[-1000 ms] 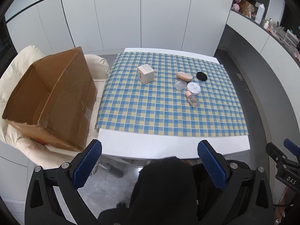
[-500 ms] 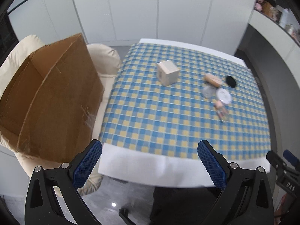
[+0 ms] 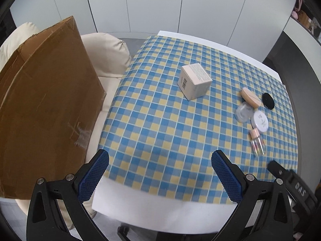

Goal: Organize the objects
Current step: 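Lower both tools to the table, right tool over the pink-capped clear bottle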

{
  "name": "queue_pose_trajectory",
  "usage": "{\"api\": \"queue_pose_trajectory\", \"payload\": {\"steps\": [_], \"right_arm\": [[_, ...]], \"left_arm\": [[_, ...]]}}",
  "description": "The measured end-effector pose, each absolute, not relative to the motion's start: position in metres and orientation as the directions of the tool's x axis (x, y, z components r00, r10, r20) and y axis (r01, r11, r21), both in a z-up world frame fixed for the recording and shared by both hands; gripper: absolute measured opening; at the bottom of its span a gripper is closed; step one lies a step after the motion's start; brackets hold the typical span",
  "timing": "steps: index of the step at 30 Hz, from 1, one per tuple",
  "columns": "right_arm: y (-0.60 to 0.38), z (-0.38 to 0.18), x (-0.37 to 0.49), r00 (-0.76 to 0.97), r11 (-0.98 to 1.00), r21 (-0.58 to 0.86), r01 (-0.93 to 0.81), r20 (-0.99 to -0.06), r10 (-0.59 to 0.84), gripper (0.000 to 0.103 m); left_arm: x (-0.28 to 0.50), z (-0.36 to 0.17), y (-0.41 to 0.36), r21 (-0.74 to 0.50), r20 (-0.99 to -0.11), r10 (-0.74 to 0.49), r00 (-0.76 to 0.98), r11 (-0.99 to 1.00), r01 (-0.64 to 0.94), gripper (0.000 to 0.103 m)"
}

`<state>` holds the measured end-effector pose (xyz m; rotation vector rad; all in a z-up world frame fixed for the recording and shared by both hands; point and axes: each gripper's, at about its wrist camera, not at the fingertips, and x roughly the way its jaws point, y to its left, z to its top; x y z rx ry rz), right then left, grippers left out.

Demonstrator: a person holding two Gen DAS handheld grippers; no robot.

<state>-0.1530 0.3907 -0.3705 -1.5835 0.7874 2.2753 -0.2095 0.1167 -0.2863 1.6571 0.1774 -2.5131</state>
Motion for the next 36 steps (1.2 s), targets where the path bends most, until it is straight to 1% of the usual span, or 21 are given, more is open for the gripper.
{"api": "queue_pose_trajectory", "payload": {"steps": [1,5,7,8,9,13,14,15,16,17,18,21,24,26,30,32,34,35,36], "right_arm": [[0.387,-0.373,-0.159,-0.38,-0.806,0.296,-0.512,-0.92,-0.096,0.103],[0.371,-0.384,-0.185,-0.367,-0.772,0.264,-0.579,-0.929,-0.043,0.103],[0.368,-0.391,-0.194,-0.356,-0.745,0.276,-0.607,-0.933,-0.055,0.097],[0.366,-0.396,-0.199,-0.35,-0.733,0.289,-0.616,-0.934,-0.074,0.091],[0.365,-0.4,-0.203,-0.343,-0.72,0.295,-0.628,-0.936,-0.085,0.089],[0.359,-0.401,-0.212,-0.358,-0.691,0.272,-0.67,-0.933,-0.019,0.083],[0.356,-0.4,-0.215,-0.354,-0.701,0.242,-0.671,-0.935,0.016,0.078],[0.353,-0.4,-0.217,-0.343,-0.714,0.212,-0.668,-0.938,0.043,0.069],[0.352,-0.399,-0.219,-0.33,-0.729,0.175,-0.662,-0.941,0.074,0.062],[0.351,-0.398,-0.219,-0.328,-0.742,0.151,-0.653,-0.94,0.098,0.049],[0.352,-0.398,-0.218,-0.335,-0.754,0.145,-0.641,-0.936,0.105,0.046],[0.357,-0.397,-0.214,-0.351,-0.801,0.137,-0.583,-0.931,0.096,0.046],[0.359,-0.397,-0.214,-0.353,-0.854,0.091,-0.511,-0.929,0.112,0.045],[0.362,-0.398,-0.216,-0.366,-0.892,0.088,-0.443,-0.926,0.09,0.045],[0.362,-0.4,-0.225,-0.372,-0.972,0.039,-0.232,-0.927,0.051,0.045],[0.364,-0.402,-0.229,-0.372,-0.995,0.012,-0.101,-0.928,0.027,0.045],[0.369,-0.403,-0.231,-0.38,-1.0,-0.008,-0.016,-0.925,0.013,0.046],[0.373,-0.406,-0.234,-0.382,-1.0,-0.01,-0.003,-0.924,0.01,0.051],[0.376,-0.406,-0.234,-0.377,-1.0,-0.014,-0.003,-0.926,0.014,0.066]], "left_arm": [[-0.21,-0.288,0.116,-0.031,-0.919,-0.039,-0.392,-0.985,0.172,0.102],[-0.217,-0.295,0.113,-0.036,-0.923,-0.039,-0.384,-0.982,0.187,0.102],[-0.218,-0.298,0.111,-0.041,-0.924,-0.036,-0.382,-0.981,0.192,0.102],[-0.219,-0.299,0.11,-0.041,-0.924,-0.037,-0.379,-0.98,0.194,0.102],[-0.219,-0.3,0.108,-0.041,-0.925,-0.037,-0.378,-0.98,0.195,0.102],[-0.221,-0.307,0.101,-0.04,-0.931,-0.039,-0.363,-0.977,0.207,0.102],[-0.222,-0.309,0.099,-0.042,-0.933,-0.037,-0.358,-0.977,0.21,0.102],[-0.222,-0.31,0.098,-0.043,-0.935,-0.035,-0.352,-0.976,0.212,0.102],[-0.222,-0.311,0.097,-0.044,-0.936,-0.034,-0.349,-0.976,0.213,0.102],[-0.221,-0.311,0.096,-0.043,-0.936,-0.034,-0.349,-0.976,0.213,0.102],[-0.22,-0.312,0.095,-0.042,-0.936,-0.035,-0.349,-0.976,0.212,0.102],[-0.219,-0.316,0.093,-0.039,-0.939,-0.037,-0.341,-0.977,0.211,0.102],[-0.218,-0.321,0.091,-0.047,-0.944,-0.027,-0.329,-0.976,0.214,0.102],[-0.217,-0.323,0.091,-0.048,-0.946,-0.025,-0.324,-0.975,0.215,0.102],[-0.217,-0.326,0.093,-0.039,-0.948,-0.029,-0.316,-0.977,0.21,0.102],[-0.218,-0.327,0.094,-0.038,-0.95,-0.028,-0.31,-0.978,0.207,0.102],[-0.219,-0.327,0.096,-0.036,-0.95,-0.03,-0.312,-0.978,0.205,0.102],[-0.219,-0.327,0.097,-0.032,-0.949,-0.034,-0.315,-0.979,0.202,0.102],[-0.219,-0.327,0.098,-0.029,-0.948,-0.036,-0.315,-0.979,0.2,0.102]]}}
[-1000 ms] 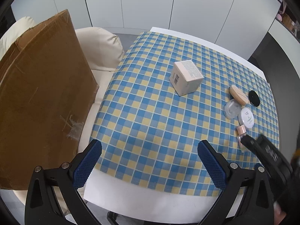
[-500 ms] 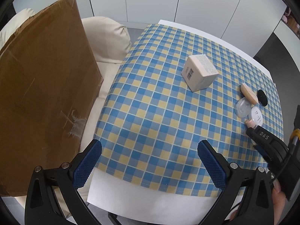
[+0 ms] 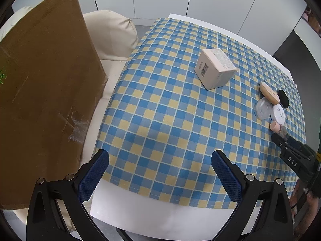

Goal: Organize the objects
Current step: 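Lower both tools to the table, right tool over the pink-capped clear bottle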

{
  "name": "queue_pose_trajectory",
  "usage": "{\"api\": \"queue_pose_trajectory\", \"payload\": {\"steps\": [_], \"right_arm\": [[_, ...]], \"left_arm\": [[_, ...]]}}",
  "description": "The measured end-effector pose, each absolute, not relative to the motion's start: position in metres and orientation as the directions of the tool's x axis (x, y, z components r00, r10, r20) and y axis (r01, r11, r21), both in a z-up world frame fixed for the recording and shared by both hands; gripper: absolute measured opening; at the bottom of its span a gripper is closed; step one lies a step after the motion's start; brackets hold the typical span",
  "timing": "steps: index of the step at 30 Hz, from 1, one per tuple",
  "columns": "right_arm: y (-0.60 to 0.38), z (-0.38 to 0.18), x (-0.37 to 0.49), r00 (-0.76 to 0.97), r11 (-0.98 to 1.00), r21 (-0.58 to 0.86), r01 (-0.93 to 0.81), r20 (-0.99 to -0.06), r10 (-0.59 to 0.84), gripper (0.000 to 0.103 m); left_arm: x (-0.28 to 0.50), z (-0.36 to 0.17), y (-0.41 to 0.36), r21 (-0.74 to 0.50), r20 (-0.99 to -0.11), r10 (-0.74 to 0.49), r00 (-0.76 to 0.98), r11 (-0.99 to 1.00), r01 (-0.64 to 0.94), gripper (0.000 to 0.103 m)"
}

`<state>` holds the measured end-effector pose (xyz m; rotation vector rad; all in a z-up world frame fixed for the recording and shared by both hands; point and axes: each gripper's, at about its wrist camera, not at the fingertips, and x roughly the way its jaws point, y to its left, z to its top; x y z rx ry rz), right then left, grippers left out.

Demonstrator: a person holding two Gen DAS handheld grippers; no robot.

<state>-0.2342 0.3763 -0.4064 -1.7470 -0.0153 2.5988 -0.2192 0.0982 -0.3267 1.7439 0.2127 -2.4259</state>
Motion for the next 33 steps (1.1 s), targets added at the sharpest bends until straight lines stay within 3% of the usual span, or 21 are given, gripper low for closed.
{"api": "queue_pose_trajectory", "payload": {"steps": [2,8,13,14,16,17,18,25,26,28,29,33], "right_arm": [[0.385,-0.408,-0.235,-0.37,-0.999,-0.024,-0.049,-0.928,0.04,0.087],[0.389,-0.399,-0.218,-0.439,-0.964,0.139,-0.228,-0.898,-0.025,0.09],[0.378,-0.407,-0.231,-0.419,-0.942,0.042,-0.334,-0.901,0.108,0.09],[0.38,-0.41,-0.233,-0.412,-0.934,0.047,-0.354,-0.904,0.11,0.084],[0.383,-0.409,-0.234,-0.424,-0.928,0.026,-0.373,-0.894,0.146,0.058],[0.384,-0.408,-0.235,-0.426,-0.928,0.0,-0.373,-0.888,0.171,0.035],[0.386,-0.408,-0.235,-0.429,-0.929,-0.003,-0.37,-0.886,0.174,0.029],[0.401,-0.409,-0.232,-0.464,-0.942,0.051,-0.332,-0.878,0.116,0.029],[0.401,-0.41,-0.232,-0.466,-0.944,0.053,-0.325,-0.878,0.111,0.031],[0.402,-0.411,-0.231,-0.473,-0.946,0.072,-0.316,-0.877,0.091,0.049],[0.401,-0.409,-0.228,-0.474,-0.946,0.075,-0.315,-0.876,0.088,0.065],[0.401,-0.404,-0.226,-0.499,-0.953,0.041,-0.301,-0.858,0.121,0.071]], "left_arm": [[-0.22,-0.327,0.101,-0.027,-0.949,-0.037,-0.312,-0.98,0.198,0.102],[-0.222,-0.329,0.107,-0.019,-0.95,-0.043,-0.309,-0.981,0.193,0.102],[-0.231,-0.332,0.113,-0.016,-0.95,-0.044,-0.309,-0.982,0.188,0.102],[-0.234,-0.331,0.115,-0.023,-0.949,-0.037,-0.312,-0.982,0.187,0.102],[-0.242,-0.33,0.119,-0.041,-0.946,-0.019,-0.323,-0.983,0.178,0.102],[-0.247,-0.329,0.122,-0.046,-0.945,-0.013,-0.327,-0.984,0.17,0.102],[-0.254,-0.329,0.126,-0.052,-0.943,-0.004,-0.332,-0.986,0.161,0.102],[-0.308,-0.335,0.152,-0.056,-0.93,0.002,-0.367,-0.989,0.138,0.102],[-0.316,-0.337,0.155,-0.052,-0.928,-0.004,-0.373,-0.989,0.139,0.102],[-0.33,-0.341,0.159,-0.028,-0.925,-0.03,-0.378,-0.989,0.147,0.102],[-0.337,-0.344,0.16,-0.013,-0.928,-0.045,-0.371,-0.988,0.153,0.102],[-0.352,-0.355,0.161,-0.022,-0.933,-0.044,-0.357,-0.984,0.179,0.102]]}}
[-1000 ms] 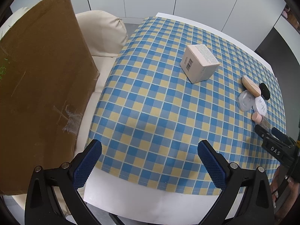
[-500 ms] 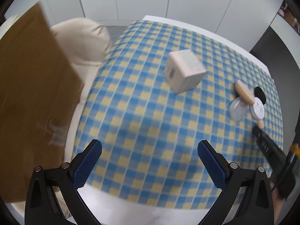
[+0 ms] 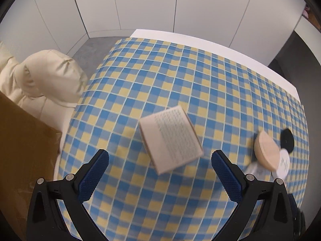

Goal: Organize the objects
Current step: 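Lower both tools to the table, right tool over the pink-capped clear bottle, then grasp the small white box with the left tool while the right tool grasps the clear bottle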

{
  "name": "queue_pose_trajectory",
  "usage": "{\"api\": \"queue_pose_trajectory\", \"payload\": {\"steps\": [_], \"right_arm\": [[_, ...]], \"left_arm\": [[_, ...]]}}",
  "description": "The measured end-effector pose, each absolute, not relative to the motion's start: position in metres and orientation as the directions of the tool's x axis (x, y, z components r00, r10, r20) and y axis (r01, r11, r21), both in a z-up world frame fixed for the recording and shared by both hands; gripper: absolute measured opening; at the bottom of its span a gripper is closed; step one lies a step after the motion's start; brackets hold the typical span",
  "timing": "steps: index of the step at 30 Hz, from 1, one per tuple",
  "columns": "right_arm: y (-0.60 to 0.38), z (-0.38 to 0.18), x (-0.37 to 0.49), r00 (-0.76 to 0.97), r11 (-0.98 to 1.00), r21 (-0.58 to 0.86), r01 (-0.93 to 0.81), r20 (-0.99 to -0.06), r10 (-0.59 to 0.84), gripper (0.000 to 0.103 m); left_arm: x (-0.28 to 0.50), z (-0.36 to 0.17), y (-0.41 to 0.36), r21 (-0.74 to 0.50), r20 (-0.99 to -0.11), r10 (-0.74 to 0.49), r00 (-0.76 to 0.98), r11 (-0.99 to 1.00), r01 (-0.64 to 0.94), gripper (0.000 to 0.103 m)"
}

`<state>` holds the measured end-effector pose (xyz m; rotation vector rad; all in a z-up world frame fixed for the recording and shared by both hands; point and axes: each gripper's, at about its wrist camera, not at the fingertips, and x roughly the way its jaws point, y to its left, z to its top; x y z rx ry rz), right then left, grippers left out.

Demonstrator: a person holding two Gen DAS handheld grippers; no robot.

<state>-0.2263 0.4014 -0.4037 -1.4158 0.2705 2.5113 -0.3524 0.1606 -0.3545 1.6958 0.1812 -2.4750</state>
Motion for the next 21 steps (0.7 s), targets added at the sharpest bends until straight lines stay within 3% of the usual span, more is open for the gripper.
{"api": "queue_pose_trajectory", "payload": {"steps": [2,7,11,13,21], "right_arm": [[0.403,-0.402,-0.228,-0.504,-0.956,0.014,-0.292,-0.852,0.142,0.08],[0.406,-0.396,-0.232,-0.534,-0.964,-0.051,-0.26,-0.824,0.188,0.081],[0.406,-0.399,-0.239,-0.535,-0.969,-0.091,-0.229,-0.82,0.204,0.081],[0.407,-0.404,-0.244,-0.52,-0.969,-0.099,-0.225,-0.829,0.205,0.081],[0.414,-0.408,-0.243,-0.504,-0.97,-0.064,-0.235,-0.845,0.178,0.081]], "left_arm": [[-0.356,-0.358,0.161,-0.031,-0.934,-0.039,-0.354,-0.981,0.191,0.102],[-0.358,-0.359,0.162,-0.027,-0.903,-0.063,-0.425,-0.979,0.201,0.095],[-0.362,-0.366,0.158,-0.025,-0.906,-0.067,-0.418,-0.977,0.212,0.068],[-0.362,-0.371,0.154,-0.037,-0.911,-0.058,-0.408,-0.975,0.221,0.047],[-0.35,-0.374,0.146,-0.046,-0.912,-0.053,-0.406,-0.972,0.23,0.044]]}}
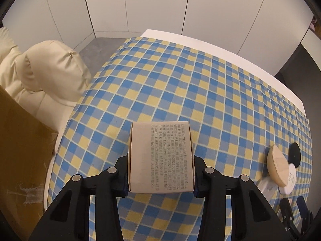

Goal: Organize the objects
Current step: 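Grasp the small white box with the left tool while the right tool grasps the clear bottle, then lift the white box with the left tool while the right tool lifts the bottle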

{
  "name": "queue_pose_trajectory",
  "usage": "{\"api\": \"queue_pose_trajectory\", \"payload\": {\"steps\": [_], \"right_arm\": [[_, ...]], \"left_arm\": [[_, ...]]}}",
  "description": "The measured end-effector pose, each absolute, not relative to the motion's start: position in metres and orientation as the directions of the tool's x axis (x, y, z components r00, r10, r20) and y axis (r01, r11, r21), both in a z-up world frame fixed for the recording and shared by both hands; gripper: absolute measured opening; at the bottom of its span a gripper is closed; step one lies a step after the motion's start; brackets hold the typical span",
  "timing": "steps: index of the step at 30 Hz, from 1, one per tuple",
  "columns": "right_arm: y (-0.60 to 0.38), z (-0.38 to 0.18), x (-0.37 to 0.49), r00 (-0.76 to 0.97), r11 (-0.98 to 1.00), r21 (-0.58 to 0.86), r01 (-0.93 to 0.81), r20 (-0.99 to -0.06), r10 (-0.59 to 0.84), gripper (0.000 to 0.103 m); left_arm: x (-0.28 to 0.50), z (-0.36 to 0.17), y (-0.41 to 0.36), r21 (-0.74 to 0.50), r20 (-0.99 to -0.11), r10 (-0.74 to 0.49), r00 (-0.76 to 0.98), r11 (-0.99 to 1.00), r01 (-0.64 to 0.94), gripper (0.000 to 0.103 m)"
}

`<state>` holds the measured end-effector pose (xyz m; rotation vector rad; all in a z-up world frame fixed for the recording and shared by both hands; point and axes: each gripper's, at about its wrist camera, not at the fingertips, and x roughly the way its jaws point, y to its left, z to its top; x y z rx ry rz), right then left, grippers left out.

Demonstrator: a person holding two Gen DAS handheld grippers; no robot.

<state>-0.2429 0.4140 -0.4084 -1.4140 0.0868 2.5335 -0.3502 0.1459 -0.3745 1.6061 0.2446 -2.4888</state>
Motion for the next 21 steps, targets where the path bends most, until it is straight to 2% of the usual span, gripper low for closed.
{"api": "queue_pose_trajectory", "payload": {"steps": [2,4,5,6,10,21], "right_arm": [[0.413,-0.409,-0.24,-0.492,-0.968,-0.069,-0.242,-0.851,0.184,0.081],[0.411,-0.413,-0.237,-0.47,-0.968,-0.073,-0.241,-0.864,0.182,0.066],[0.409,-0.411,-0.234,-0.484,-0.972,-0.05,-0.231,-0.861,0.16,0.043],[0.406,-0.409,-0.234,-0.483,-0.974,-0.047,-0.221,-0.862,0.151,0.029],[0.396,-0.408,-0.235,-0.472,-0.97,-0.126,-0.209,-0.856,0.212,0.029],[0.411,-0.386,-0.232,-0.479,-0.965,-0.044,-0.26,-0.862,0.169,0.029]], "left_arm": [[-0.344,-0.373,0.148,-0.042,-0.915,-0.051,-0.4,-0.975,0.219,0.044],[-0.337,-0.373,0.149,-0.037,-0.917,-0.049,-0.395,-0.978,0.207,0.044],[-0.333,-0.372,0.149,-0.033,-0.918,-0.05,-0.393,-0.979,0.202,0.044],[-0.329,-0.372,0.15,-0.029,-0.919,-0.051,-0.391,-0.98,0.196,0.044],[-0.316,-0.371,0.154,-0.008,-0.917,-0.061,-0.394,-0.985,0.172,0.044],[-0.302,-0.346,0.155,0.029,-0.908,-0.076,-0.411,-0.992,0.121,0.044]]}}
